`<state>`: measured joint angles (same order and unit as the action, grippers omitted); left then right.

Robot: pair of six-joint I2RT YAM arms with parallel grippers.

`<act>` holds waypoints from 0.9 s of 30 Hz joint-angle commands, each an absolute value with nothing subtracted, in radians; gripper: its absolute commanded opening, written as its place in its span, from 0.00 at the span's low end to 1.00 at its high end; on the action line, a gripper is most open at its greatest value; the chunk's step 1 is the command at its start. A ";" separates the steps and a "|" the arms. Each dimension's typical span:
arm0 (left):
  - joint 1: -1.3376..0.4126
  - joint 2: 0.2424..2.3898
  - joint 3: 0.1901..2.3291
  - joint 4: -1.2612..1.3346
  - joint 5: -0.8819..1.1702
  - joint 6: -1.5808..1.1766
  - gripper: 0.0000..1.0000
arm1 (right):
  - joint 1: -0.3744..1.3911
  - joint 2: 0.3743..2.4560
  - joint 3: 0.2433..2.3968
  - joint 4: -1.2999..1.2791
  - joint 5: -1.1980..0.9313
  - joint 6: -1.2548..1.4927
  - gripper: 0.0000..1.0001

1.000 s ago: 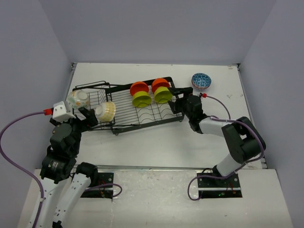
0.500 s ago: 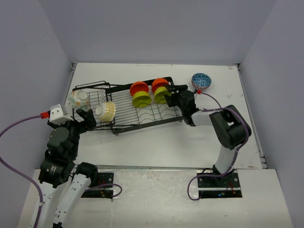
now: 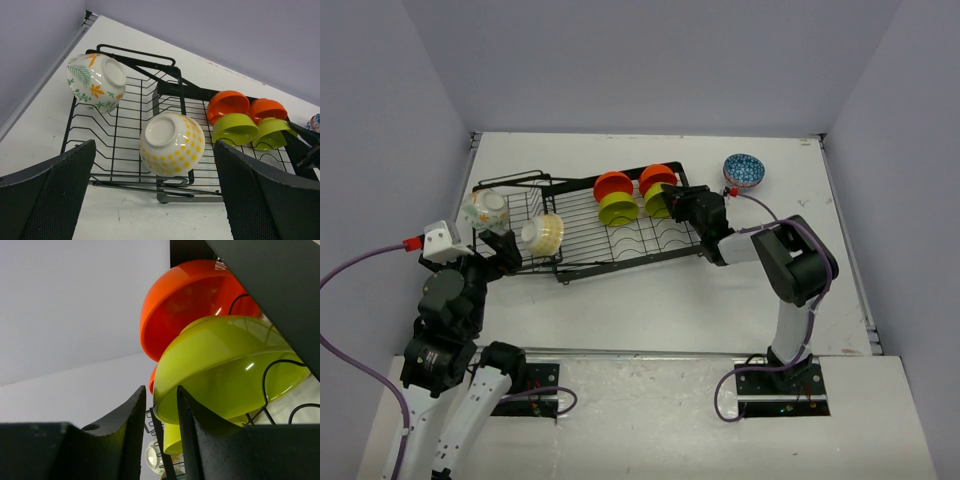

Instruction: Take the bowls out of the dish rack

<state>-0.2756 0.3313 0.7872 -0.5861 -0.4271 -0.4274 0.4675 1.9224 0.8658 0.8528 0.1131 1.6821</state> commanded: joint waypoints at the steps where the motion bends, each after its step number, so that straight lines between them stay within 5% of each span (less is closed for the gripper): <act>1: -0.268 0.331 0.792 -0.564 -0.437 -0.430 1.00 | 0.477 1.933 0.900 0.905 0.133 1.664 0.31; 16: -0.268 0.328 0.790 -0.563 -0.437 -0.429 1.00 | 0.485 1.930 0.864 1.014 0.123 1.684 0.00; 27: -0.268 0.330 0.790 -0.564 -0.442 -0.430 1.00 | 0.486 1.953 0.848 1.258 0.078 1.675 0.00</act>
<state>-0.2756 0.3313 0.7872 -0.5861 -0.4274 -0.4271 0.4789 1.9522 0.8433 1.0290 0.1047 1.6752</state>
